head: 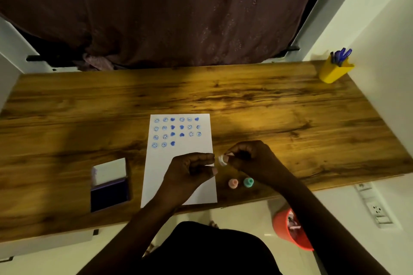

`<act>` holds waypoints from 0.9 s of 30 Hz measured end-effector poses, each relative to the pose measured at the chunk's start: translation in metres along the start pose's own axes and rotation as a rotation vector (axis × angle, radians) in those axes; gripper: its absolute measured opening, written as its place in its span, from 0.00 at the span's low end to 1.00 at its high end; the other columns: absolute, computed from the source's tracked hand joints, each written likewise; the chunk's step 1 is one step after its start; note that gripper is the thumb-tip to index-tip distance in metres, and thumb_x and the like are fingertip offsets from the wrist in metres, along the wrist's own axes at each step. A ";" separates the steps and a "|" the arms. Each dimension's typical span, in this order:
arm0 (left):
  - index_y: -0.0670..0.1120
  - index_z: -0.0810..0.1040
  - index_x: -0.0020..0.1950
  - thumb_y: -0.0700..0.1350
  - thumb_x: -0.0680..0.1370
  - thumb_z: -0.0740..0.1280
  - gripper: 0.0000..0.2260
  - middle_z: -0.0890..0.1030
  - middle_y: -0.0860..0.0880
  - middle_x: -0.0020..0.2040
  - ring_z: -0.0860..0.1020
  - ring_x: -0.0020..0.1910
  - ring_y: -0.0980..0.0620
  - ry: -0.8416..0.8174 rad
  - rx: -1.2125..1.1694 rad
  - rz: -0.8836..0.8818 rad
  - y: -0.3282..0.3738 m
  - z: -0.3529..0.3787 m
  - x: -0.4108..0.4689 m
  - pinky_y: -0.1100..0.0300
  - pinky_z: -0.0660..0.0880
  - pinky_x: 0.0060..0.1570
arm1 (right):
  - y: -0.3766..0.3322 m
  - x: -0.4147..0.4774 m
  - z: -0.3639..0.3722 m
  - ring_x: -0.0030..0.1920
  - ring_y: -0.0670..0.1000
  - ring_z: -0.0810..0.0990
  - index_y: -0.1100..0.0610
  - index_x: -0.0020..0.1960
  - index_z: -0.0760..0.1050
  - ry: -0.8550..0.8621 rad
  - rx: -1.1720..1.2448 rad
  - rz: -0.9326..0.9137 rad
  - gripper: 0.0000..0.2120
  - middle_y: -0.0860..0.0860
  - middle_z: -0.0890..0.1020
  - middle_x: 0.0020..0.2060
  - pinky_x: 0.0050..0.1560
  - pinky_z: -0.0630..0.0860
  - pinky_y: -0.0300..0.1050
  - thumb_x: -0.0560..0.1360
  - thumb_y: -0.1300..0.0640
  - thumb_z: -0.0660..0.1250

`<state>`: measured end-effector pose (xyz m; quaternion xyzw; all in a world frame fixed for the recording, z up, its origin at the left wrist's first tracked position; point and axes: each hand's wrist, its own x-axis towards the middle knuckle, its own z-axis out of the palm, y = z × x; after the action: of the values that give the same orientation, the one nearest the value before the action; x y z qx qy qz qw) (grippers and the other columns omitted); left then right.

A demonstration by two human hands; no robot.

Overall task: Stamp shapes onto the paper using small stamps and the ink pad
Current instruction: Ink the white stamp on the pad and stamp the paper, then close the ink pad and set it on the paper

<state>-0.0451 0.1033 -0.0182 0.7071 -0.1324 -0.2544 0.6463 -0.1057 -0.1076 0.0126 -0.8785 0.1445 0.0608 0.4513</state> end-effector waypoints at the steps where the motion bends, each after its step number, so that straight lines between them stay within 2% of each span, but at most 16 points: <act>1: 0.70 0.85 0.48 0.40 0.72 0.80 0.21 0.88 0.65 0.50 0.86 0.54 0.60 0.002 0.027 -0.013 -0.002 0.001 0.002 0.70 0.79 0.52 | 0.005 0.004 -0.004 0.39 0.42 0.84 0.52 0.47 0.86 0.025 -0.125 -0.034 0.08 0.46 0.87 0.39 0.39 0.77 0.35 0.74 0.48 0.75; 3: 0.66 0.85 0.49 0.43 0.73 0.80 0.16 0.87 0.66 0.50 0.85 0.53 0.63 0.012 0.077 -0.030 -0.007 -0.001 0.005 0.74 0.77 0.48 | 0.017 0.009 -0.008 0.38 0.44 0.84 0.54 0.46 0.84 0.044 -0.328 -0.082 0.09 0.47 0.86 0.39 0.39 0.78 0.39 0.74 0.49 0.74; 5: 0.63 0.85 0.50 0.44 0.73 0.79 0.13 0.88 0.65 0.50 0.85 0.53 0.63 0.025 0.100 -0.039 -0.012 -0.003 0.005 0.72 0.76 0.52 | 0.030 0.012 -0.006 0.40 0.49 0.84 0.56 0.46 0.82 0.027 -0.482 -0.082 0.09 0.50 0.86 0.40 0.41 0.80 0.46 0.75 0.50 0.72; 9: 0.62 0.88 0.48 0.42 0.73 0.79 0.13 0.89 0.55 0.50 0.87 0.54 0.54 0.050 0.055 -0.092 -0.018 -0.008 0.003 0.51 0.81 0.62 | 0.048 0.017 0.004 0.46 0.52 0.84 0.53 0.50 0.80 -0.059 -0.670 -0.061 0.08 0.51 0.85 0.46 0.41 0.76 0.44 0.75 0.50 0.70; 13: 0.61 0.88 0.48 0.41 0.73 0.79 0.14 0.90 0.52 0.51 0.87 0.54 0.49 0.068 0.037 -0.119 -0.022 -0.012 0.000 0.42 0.80 0.64 | 0.054 0.020 0.014 0.49 0.54 0.84 0.51 0.50 0.79 -0.100 -0.726 -0.061 0.07 0.51 0.85 0.49 0.41 0.72 0.42 0.75 0.50 0.69; 21: 0.63 0.87 0.47 0.41 0.74 0.79 0.15 0.90 0.53 0.50 0.87 0.53 0.51 0.085 0.061 -0.127 -0.023 -0.011 -0.003 0.44 0.80 0.63 | 0.058 0.021 0.018 0.49 0.54 0.84 0.53 0.51 0.78 -0.117 -0.774 -0.078 0.08 0.52 0.84 0.51 0.41 0.70 0.41 0.76 0.50 0.69; 25: 0.57 0.88 0.48 0.37 0.74 0.77 0.13 0.90 0.50 0.49 0.87 0.53 0.47 0.110 0.011 -0.145 -0.024 -0.019 -0.004 0.44 0.82 0.60 | 0.047 0.020 0.010 0.54 0.54 0.83 0.52 0.56 0.78 -0.112 -0.707 -0.057 0.15 0.50 0.84 0.53 0.47 0.76 0.43 0.74 0.44 0.71; 27: 0.53 0.87 0.50 0.35 0.74 0.77 0.13 0.90 0.49 0.49 0.87 0.53 0.45 0.123 -0.009 -0.156 -0.024 -0.024 -0.005 0.45 0.83 0.58 | 0.038 0.020 0.005 0.55 0.53 0.83 0.51 0.61 0.79 -0.062 -0.657 -0.067 0.20 0.50 0.84 0.55 0.51 0.75 0.41 0.74 0.41 0.71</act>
<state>-0.0404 0.1293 -0.0395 0.7267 -0.0359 -0.2607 0.6346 -0.0987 -0.1282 -0.0243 -0.9791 0.0743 0.1162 0.1497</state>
